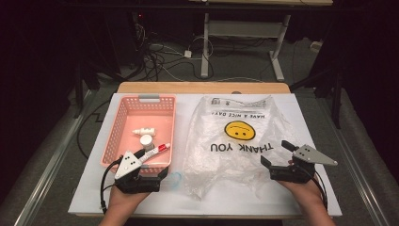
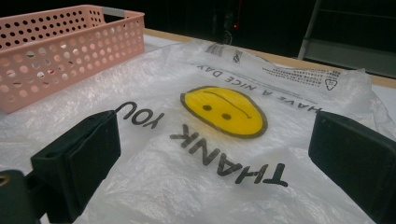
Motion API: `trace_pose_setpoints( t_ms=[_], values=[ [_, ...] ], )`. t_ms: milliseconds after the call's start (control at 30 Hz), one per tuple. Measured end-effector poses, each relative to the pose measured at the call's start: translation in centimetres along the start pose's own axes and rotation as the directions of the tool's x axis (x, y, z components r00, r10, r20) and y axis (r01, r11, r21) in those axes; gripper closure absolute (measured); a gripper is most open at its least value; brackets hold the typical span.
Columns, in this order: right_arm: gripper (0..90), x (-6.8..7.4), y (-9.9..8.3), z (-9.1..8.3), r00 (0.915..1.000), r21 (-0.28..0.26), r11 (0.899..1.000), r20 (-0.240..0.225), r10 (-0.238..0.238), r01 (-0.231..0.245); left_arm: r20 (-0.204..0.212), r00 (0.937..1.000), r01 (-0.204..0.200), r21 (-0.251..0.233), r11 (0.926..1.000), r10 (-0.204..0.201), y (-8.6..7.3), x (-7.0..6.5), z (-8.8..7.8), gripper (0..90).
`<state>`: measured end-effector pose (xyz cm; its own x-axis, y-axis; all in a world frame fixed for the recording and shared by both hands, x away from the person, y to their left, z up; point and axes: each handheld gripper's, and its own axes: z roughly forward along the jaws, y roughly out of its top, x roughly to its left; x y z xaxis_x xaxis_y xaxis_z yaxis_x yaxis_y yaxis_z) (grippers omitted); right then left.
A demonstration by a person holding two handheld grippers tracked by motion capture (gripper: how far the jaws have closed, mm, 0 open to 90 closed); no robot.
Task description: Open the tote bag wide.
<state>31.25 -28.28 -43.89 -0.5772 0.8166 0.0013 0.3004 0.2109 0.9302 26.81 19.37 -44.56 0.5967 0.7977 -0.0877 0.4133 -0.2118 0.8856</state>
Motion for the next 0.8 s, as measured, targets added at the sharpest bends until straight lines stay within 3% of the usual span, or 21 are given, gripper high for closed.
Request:
trace_pose_setpoints(
  t_ms=[300,600,800],
  values=[
    [2.9,0.1,0.1,-0.1,1.0000,-0.002,1.000,0.008,-0.005,0.005,0.000,1.0000,0.005,-0.017,0.9998,-0.005,0.0,0.1,-0.4,0.0],
    [3.1,-0.4,0.0,-0.1,0.9996,0.030,0.999,0.021,-0.016,0.015,-0.001,0.9997,0.025,-0.015,0.9996,-0.025,0.0,0.8,-0.5,0.0],
    [2.8,-1.1,-0.1,-0.2,0.9996,0.061,0.998,0.028,-0.005,0.003,0.003,1.0000,-0.003,-0.011,0.9999,0.003,0.0,0.4,-0.6,0.0]
  ],
)
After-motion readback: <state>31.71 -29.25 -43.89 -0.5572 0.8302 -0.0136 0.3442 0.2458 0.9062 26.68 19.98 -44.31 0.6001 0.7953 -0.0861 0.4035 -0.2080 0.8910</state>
